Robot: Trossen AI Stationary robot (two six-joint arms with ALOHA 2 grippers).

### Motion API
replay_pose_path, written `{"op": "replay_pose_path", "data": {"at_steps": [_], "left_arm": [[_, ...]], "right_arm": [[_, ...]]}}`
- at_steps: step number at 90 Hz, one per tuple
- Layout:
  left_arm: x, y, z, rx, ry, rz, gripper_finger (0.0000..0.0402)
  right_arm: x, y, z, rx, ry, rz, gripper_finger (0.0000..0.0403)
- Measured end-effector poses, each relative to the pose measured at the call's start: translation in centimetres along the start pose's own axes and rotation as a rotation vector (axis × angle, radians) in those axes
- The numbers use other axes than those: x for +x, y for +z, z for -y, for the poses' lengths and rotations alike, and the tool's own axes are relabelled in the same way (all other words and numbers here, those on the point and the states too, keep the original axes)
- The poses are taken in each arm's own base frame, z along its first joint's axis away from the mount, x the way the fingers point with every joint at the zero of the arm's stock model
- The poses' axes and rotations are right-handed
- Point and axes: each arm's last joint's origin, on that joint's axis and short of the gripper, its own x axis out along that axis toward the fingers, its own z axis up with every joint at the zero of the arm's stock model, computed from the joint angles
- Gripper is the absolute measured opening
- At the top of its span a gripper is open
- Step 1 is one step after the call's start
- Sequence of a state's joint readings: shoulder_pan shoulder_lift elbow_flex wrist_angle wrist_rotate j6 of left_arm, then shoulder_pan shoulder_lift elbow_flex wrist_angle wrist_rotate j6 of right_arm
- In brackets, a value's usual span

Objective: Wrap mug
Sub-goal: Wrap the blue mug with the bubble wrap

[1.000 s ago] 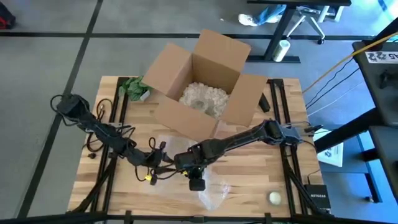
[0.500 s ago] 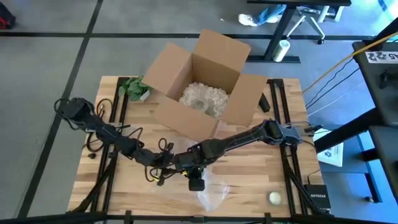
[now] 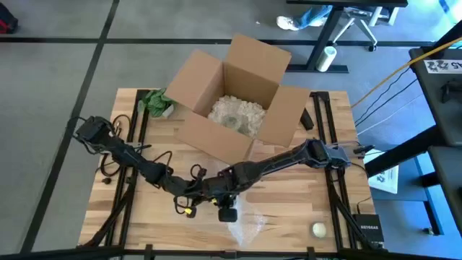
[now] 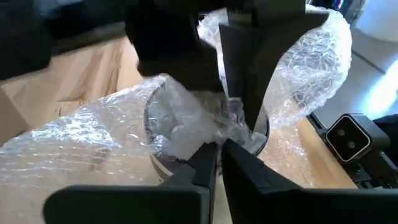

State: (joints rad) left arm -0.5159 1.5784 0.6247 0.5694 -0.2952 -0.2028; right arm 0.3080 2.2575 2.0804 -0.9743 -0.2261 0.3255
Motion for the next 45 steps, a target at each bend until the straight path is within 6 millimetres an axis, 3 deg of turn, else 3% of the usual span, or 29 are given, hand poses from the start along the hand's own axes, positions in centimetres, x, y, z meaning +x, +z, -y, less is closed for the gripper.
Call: {"op": "replay_pose_path", "data": {"at_steps": [28, 45], "left_arm": [[0.0, 0.0, 0.0, -0.005, 0.0, -0.003, 0.0003], [0.0, 0.0, 0.0, -0.014, 0.001, -0.003, 0.0003]], "right_arm": [[-4.0, -0.3, -0.8, 0.016, -0.016, 0.054, 0.0002], [-5.8, -2.1, -1.0, 0.096, -0.092, -0.063, 0.0001]]}}
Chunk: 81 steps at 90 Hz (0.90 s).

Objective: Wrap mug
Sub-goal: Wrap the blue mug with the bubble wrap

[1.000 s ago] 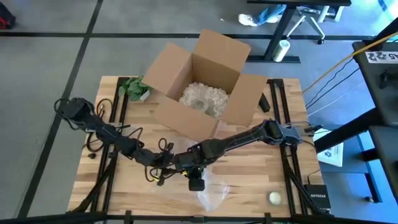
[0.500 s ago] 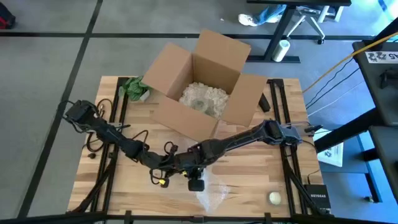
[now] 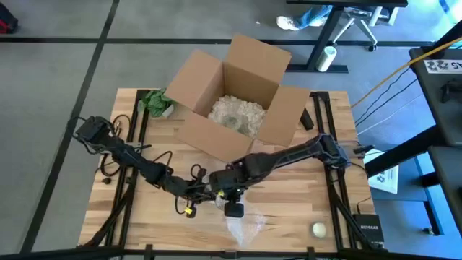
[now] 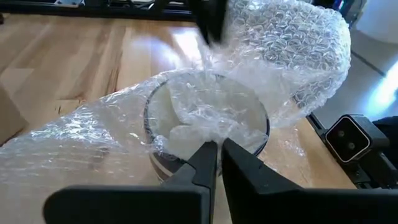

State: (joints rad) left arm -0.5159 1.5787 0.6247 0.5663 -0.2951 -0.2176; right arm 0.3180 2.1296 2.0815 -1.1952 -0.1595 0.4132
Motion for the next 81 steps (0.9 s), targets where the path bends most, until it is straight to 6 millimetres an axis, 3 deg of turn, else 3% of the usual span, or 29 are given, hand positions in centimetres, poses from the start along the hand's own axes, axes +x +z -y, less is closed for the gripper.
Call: {"op": "replay_pose_path", "data": {"at_steps": [9, 20, 47, 64, 81], "left_arm": [[0.0, 0.0, 0.0, -0.005, 0.0, -0.001, 0.0003], [0.0, 0.0, 0.0, -0.004, 0.001, -0.004, 0.0003], [0.0, -0.1, 0.0, -0.018, 0.0, -0.005, 0.0003], [0.0, -0.1, 0.0, -0.027, 0.001, -0.008, 0.0003], [-0.1, -0.2, 0.2, -0.031, -0.003, -0.011, 0.0003]], "right_arm": [[-0.5, -1.8, -0.4, 0.058, -0.092, -0.109, 0.0001], [-1.3, -4.0, -2.3, 0.1, -0.153, -0.175, 0.0], [-1.7, -8.5, -9.0, 0.208, -0.19, -0.079, 0.0], [1.5, -9.8, -11.5, 0.281, -0.16, 0.086, 0.0], [6.0, -10.2, -11.4, 0.347, -0.103, 0.205, 0.0]]}}
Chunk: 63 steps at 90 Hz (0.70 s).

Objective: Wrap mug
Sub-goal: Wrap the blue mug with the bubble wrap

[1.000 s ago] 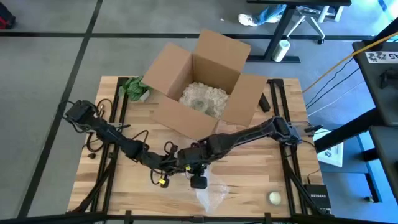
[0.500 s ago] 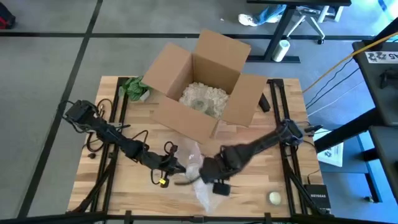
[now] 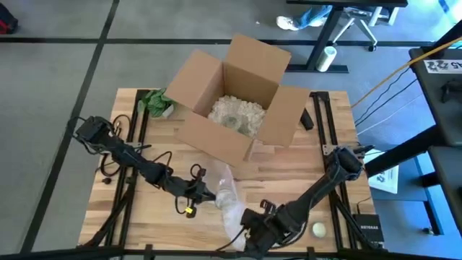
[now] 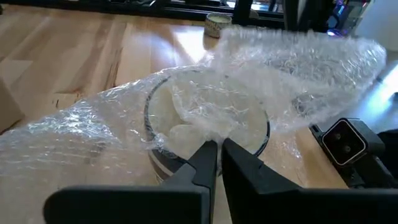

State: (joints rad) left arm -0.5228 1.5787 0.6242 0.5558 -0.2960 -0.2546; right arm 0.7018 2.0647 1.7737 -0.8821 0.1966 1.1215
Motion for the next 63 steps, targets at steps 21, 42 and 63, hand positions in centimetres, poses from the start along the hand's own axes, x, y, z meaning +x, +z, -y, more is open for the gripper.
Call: {"op": "replay_pose_path", "data": {"at_steps": [21, 42, 63], "left_arm": [[-0.2, -0.4, 0.6, -0.015, -0.013, -0.025, 0.0003], [-0.5, -0.9, 1.2, 0.0, -0.041, -0.069, 0.0003], [-0.5, -1.5, 1.3, 0.02, -0.028, -0.103, 0.0003]], "right_arm": [[3.6, 0.6, 0.9, 0.074, 0.039, 0.298, 0.0], [2.7, 2.6, 0.2, 0.064, 0.064, 0.449, 0.0], [2.0, 4.6, 0.8, 0.073, 0.038, 0.468, 0.0]]}}
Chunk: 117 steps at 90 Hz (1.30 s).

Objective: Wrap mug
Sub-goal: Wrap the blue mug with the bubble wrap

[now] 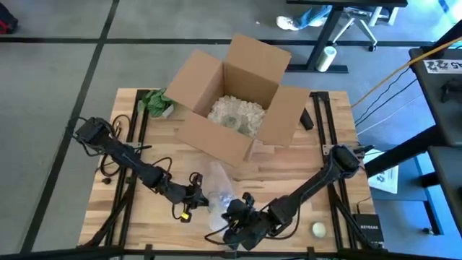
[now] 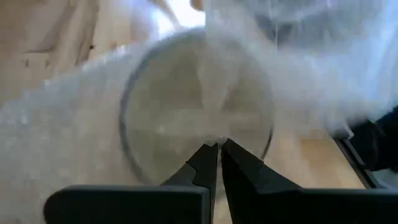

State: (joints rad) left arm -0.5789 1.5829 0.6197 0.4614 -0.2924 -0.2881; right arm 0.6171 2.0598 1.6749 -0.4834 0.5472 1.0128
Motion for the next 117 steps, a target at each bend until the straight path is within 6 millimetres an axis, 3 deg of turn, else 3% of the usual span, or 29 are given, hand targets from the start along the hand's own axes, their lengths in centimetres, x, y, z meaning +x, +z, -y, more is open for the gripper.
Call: {"op": "replay_pose_path", "data": {"at_steps": [24, 51, 78, 100, 117], "left_arm": [[0.1, 0.5, -0.4, 0.008, 0.008, 0.036, 0.0003], [0.4, 1.1, -1.5, -0.009, 0.041, 0.061, 0.0003], [0.5, 3.1, -2.5, 0.015, -0.045, 0.212, 0.0003], [0.9, 3.1, -3.4, -0.021, -0.081, 0.189, 0.0003], [2.5, 2.5, -3.9, -0.052, -0.112, 0.153, 0.0003]], "right_arm": [[1.7, 2.7, 1.1, -0.019, 0.043, -0.007, 0.0], [2.7, 4.0, 2.0, -0.042, 0.082, -0.054, 0.0], [2.9, 4.2, 2.4, -0.054, 0.081, -0.08, 0.0], [2.6, 4.2, 3.1, -0.044, 0.032, -0.126, 0.0], [2.6, 3.7, 3.6, -0.009, -0.015, -0.181, 0.0]]}}
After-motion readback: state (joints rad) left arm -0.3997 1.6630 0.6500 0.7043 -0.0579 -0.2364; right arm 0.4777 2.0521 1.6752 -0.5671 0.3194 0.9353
